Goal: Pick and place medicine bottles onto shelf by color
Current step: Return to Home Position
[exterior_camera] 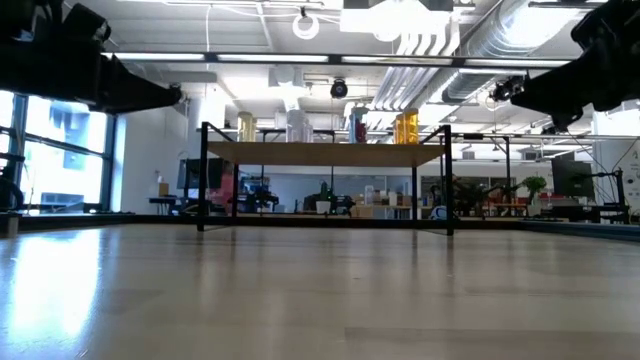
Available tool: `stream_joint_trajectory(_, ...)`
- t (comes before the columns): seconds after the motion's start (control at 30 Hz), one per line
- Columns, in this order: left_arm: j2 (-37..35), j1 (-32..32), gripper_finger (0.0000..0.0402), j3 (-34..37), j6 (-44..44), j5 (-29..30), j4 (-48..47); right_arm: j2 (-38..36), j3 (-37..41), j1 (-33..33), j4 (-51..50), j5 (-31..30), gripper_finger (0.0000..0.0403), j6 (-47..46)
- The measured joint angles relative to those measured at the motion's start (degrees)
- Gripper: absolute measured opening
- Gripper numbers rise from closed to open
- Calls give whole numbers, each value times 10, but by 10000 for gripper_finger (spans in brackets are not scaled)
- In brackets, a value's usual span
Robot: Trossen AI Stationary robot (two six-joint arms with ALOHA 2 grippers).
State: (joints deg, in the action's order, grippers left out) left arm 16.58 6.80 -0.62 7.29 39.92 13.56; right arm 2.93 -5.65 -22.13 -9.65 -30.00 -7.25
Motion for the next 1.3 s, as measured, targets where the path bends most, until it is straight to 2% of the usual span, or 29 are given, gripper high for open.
stream_joint_trajectory(0.13, 0, -7, 195, 0, 18, 0, 1, -4, 0, 0, -17, -27, 165, -32)
stream_joint_trajectory(0.23, 0, -10, 195, 0, 3, 0, 0, -3, 9, 0, -13, -68, 165, -48)
stream_joint_trajectory(0.57, 0, -10, 195, 0, -9, 20, 0, -4, 9, 0, -13, -194, 165, -22)
stream_joint_trajectory(0.73, 0, -10, 195, 0, 36, 62, 0, -4, 9, 0, -13, -195, 165, -2)
stream_joint_trajectory(0.93, 0, -10, 195, 0, 50, 106, 0, -4, 9, 0, -13, -206, 165, 12)
stream_joint_trajectory(1.13, 0, -10, 195, 0, 68, 109, 1, -4, 9, 0, -16, -260, 165, 28)
stream_joint_trajectory(1.3, 0, -10, 195, 0, 68, 109, 1, -4, 9, 0, -17, -264, 165, 23)
